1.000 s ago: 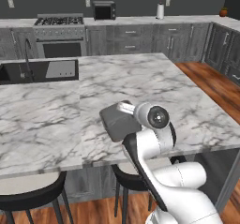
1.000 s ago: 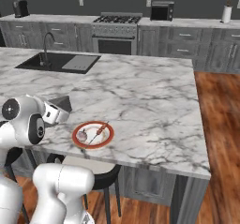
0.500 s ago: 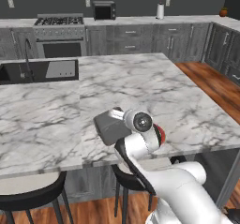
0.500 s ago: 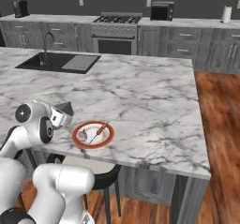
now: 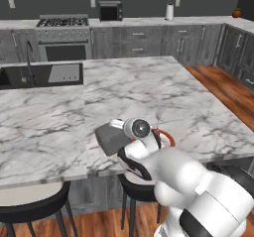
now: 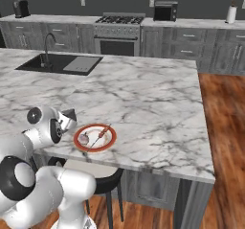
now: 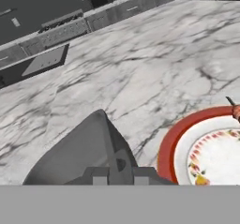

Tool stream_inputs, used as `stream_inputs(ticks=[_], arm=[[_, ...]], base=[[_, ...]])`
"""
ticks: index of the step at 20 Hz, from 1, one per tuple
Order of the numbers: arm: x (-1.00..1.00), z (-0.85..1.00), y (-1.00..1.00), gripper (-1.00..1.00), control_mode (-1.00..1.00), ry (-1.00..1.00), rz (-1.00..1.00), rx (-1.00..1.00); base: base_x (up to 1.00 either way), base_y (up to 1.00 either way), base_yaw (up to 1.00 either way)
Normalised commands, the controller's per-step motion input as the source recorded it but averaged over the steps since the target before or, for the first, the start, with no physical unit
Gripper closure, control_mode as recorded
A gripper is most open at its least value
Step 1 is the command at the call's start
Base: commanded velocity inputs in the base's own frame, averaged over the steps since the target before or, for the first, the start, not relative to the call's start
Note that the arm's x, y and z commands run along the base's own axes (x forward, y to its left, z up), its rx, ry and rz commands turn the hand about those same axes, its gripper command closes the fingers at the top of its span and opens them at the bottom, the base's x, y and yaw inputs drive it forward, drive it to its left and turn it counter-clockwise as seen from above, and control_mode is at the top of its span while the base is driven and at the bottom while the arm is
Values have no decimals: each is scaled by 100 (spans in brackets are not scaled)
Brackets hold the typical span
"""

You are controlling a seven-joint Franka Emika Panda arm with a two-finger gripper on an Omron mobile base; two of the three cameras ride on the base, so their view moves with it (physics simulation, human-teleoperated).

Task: Retrieve the tupperware and aluminum foil from the cabinet and place them on the dining counter near the plate with garlic and kebab skewer to prepare for storing leftovers.

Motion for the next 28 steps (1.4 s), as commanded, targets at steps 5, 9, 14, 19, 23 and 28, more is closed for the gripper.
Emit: stream_inputs(ticks=[5, 9, 14, 19, 23, 28], arm=[[43, -29, 21, 100, -100, 9, 0, 0], [17, -21, 3, 100, -100, 10, 0, 0], [0, 4, -12, -100, -100, 11, 0, 0], [-4, 64, -42, -100, -100, 0, -1, 2], [-44, 85, -24, -100, -100, 1, 0, 0], [-95, 93, -29, -100, -100, 12, 6, 0]], base=[[0, 0, 0], [0, 0, 0], [0, 0, 0], [0, 0, 0], [0, 0, 0], [0, 0, 0]])
